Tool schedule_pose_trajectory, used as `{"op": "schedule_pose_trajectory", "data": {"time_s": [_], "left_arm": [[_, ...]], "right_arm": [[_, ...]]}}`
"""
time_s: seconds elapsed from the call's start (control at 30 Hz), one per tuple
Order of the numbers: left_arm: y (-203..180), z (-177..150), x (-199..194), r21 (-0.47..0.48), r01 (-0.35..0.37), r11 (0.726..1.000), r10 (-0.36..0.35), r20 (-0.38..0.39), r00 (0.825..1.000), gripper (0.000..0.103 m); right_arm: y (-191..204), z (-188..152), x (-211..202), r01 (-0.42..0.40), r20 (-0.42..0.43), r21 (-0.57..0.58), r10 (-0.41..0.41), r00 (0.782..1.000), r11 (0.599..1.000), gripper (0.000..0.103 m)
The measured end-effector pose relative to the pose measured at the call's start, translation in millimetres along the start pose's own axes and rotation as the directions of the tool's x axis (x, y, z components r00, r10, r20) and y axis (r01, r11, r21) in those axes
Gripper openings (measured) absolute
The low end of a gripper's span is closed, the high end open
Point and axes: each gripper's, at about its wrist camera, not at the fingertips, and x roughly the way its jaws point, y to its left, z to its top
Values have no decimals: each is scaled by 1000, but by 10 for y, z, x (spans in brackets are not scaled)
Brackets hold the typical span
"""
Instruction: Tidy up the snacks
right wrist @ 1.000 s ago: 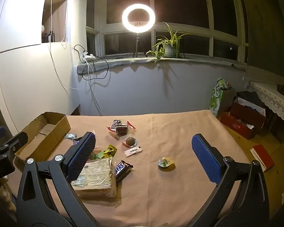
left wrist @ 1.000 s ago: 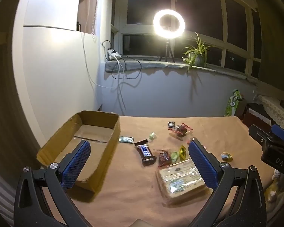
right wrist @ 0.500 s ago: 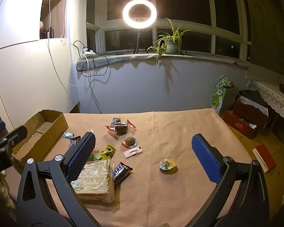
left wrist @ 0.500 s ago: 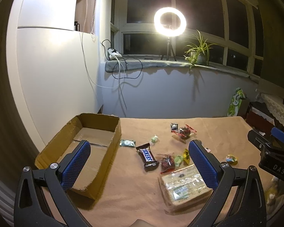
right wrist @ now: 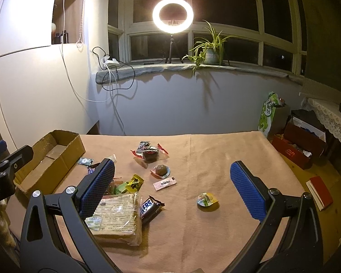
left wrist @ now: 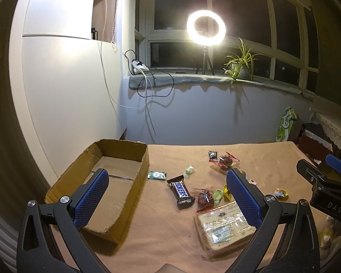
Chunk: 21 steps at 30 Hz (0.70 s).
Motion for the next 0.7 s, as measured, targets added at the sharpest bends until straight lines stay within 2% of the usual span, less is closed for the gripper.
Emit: {"op": "schedule_pose_trajectory", "data": {"time_s": [0.7], "left_arm": [[-45, 10, 8, 6, -3, 1000, 3, 8, 1000, 103]], "right_arm": [[-41, 5, 0, -7, -6, -5, 7, 1000, 1000, 103]]}}
